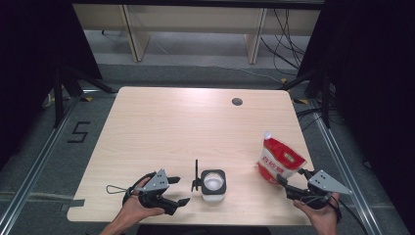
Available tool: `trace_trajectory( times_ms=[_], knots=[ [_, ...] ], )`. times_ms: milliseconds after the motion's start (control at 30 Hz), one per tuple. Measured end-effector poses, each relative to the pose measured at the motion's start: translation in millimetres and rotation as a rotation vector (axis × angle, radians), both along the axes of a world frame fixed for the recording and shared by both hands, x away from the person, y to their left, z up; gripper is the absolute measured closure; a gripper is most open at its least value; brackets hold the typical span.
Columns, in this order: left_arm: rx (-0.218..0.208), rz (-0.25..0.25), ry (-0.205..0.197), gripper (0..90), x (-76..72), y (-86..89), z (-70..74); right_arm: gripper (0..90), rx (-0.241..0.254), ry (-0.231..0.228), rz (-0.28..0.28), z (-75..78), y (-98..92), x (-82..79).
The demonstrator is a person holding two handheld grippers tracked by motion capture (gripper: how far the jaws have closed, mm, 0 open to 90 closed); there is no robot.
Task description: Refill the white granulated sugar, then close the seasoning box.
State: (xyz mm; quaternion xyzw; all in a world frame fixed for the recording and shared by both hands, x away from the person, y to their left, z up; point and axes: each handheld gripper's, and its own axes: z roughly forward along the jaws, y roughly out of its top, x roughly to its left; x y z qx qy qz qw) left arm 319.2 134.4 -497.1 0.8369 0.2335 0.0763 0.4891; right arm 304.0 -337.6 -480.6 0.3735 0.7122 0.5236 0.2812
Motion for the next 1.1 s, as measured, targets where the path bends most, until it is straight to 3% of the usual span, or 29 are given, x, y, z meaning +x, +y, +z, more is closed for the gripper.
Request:
trace_trajectory(
  times_ms=[33,133,167,200,367,400,467,533,567,700,733,800,833,900,933,1100],
  knots=[
    [0.0,0.0,-0.001,20.7,-0.1,-0.1,0.1,30.3,0.0,0.022,-0.027,0.7,-0.5,-5.3],
    [-0.002,0.001,-0.014,20.7,0.0,-0.2,0.4,29.9,-0.006,0.028,-0.05,0.7,-2.4,-9.8],
    [-0.007,0.012,-0.003,20.7,-0.5,0.0,0.3,29.9,-0.011,0.027,-0.028,0.1,-3.8,-9.1],
    [0.001,0.012,-0.006,20.7,0.2,0.7,0.5,29.9,0.003,0.036,-0.07,1.1,-2.6,-13.6],
    [-0.004,0.012,-0.009,20.7,0.5,1.1,1.1,28.6,-0.03,0.061,-0.072,0.9,-4.7,-19.7],
    [-0.005,0.01,-0.004,20.7,0.7,1.4,1.0,28.5,-0.002,0.088,-0.088,0.9,-2.4,-23.5],
    [-0.002,0.019,-0.009,20.7,0.4,1.4,1.1,28.0,-0.029,0.067,-0.084,0.8,-4.5,-23.2],
    [0.0,0.022,-0.003,20.8,1.0,1.8,0.8,27.9,-0.018,0.092,-0.101,1.1,-3.2,-27.8],
    [-0.01,0.033,0.002,20.8,0.8,1.4,0.3,27.2,-0.039,0.101,-0.12,0.6,-2.8,-30.8],
    [0.0,0.034,-0.007,20.8,1.8,2.8,0.7,24.8,-0.065,0.078,-0.098,-0.3,-2.4,-33.8],
    [0.01,0.032,-0.014,20.8,2.5,3.4,0.9,24.5,-0.04,0.106,-0.086,-0.8,-0.4,-35.6],
    [-0.002,0.045,0.002,20.8,1.7,2.4,0.5,24.1,-0.05,0.093,-0.096,-1.1,0.0,-36.5],
    [0.005,0.039,-0.014,20.8,2.6,3.4,0.4,23.6,-0.05,0.106,-0.102,-0.8,0.4,-39.6],
    [-0.001,0.048,-0.005,20.9,1.8,3.3,0.5,23.3,-0.036,0.12,-0.117,-0.5,1.8,-43.1],
    [-0.001,0.048,-0.005,20.8,1.8,3.3,0.5,23.2,-0.062,0.101,-0.11,-0.6,0.4,-42.9],
    [0.012,0.057,-0.002,20.9,3.1,4.4,1.3,23.2,-0.04,0.133,-0.115,-1.8,4.2,-49.6]
  ],
)
